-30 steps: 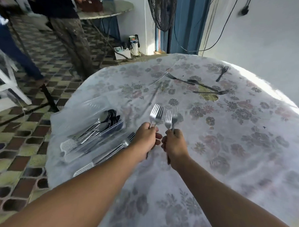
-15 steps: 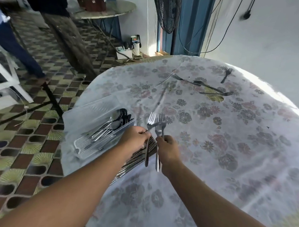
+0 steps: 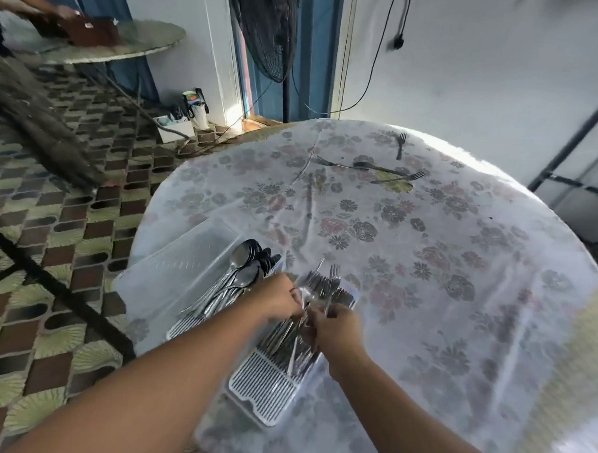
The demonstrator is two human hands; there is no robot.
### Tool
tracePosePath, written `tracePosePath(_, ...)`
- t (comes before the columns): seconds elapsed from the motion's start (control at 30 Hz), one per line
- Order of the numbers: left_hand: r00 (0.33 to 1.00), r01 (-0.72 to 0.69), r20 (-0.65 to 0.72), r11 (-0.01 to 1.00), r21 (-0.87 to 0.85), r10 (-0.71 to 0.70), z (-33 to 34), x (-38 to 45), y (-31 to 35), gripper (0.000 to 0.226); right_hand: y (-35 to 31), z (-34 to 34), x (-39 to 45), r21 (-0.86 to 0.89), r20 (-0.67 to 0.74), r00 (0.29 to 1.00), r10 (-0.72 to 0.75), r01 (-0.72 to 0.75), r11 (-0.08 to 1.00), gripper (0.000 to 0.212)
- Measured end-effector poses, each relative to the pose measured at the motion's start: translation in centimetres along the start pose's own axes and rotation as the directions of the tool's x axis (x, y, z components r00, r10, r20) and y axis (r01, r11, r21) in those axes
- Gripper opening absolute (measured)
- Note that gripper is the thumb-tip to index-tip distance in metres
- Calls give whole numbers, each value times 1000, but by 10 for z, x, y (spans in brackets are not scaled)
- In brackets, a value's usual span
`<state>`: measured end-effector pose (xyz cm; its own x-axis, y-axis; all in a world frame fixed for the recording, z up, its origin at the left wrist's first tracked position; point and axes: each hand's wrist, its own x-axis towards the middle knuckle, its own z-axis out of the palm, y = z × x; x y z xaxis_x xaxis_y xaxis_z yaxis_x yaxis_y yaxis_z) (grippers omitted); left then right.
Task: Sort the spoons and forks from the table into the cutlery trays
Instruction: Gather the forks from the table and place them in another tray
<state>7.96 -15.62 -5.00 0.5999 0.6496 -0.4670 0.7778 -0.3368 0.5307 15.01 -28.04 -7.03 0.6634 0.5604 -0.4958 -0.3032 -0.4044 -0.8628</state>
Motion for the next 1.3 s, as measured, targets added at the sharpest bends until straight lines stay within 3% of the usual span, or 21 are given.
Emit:
tracePosePath(0.07, 1000, -19, 7, 998, 56, 18, 7, 9, -6, 11, 5, 8, -3, -62, -37, 999, 4, -6, 998, 20)
tracePosePath(0.23, 978, -110, -155, 975, 192, 141, 20, 17, -12, 5, 8, 20, 7, -376, -116, 993, -39, -8, 927, 16)
tracePosePath(0.3, 969, -151, -157, 960, 236, 191, 24, 13, -13, 9, 4, 21, 2, -482, -130, 989, -65, -5, 876, 8)
tracePosePath(0.37, 957, -201, -154, 946, 254, 245, 24, 9, -15, 8, -3, 22, -8, -544, -126, 988, -87, 5, 839, 14)
tracePosePath(0.5, 939, -277, -169, 950, 145, 300, 18, 3, -16, 19, -3, 30, -13, -506, -134, 987, -88, 8, 863, 26)
tracePosePath(0.63, 941, -259, -197, 960, 103, 275, 15, -1, -17, 16, 6, 42, -16, -364, -212, 974, -81, -2, 931, 23)
tracePosePath(0.77, 931, -253, -246, 963, 97, 269, 8, -1, -23, 27, 14, 58, -21, -179, -300, 953, -45, -10, 984, 32)
tracePosePath(0.93, 890, -302, -288, 931, 205, 353, 5, -3, -30, 14, 8, 61, -31, -320, -225, 972, -62, -13, 947, 42)
tracePosePath(1.1, 856, -335, -268, 868, 366, 443, 10, -8, -34, 15, 8, 57, -34, -622, -91, 989, -117, 35, 782, 40)
tracePosePath(1.2, 860, -315, -253, 851, 420, 443, 14, -6, -36, 15, 5, 45, -33, -773, 26, 982, -184, 137, 620, 40)
tracePosePath(1.3, 853, -264, -292, 841, 473, 432, 21, -7, -38, 16, 5, 32, -31, -870, 30, 951, -309, 177, 460, 39)
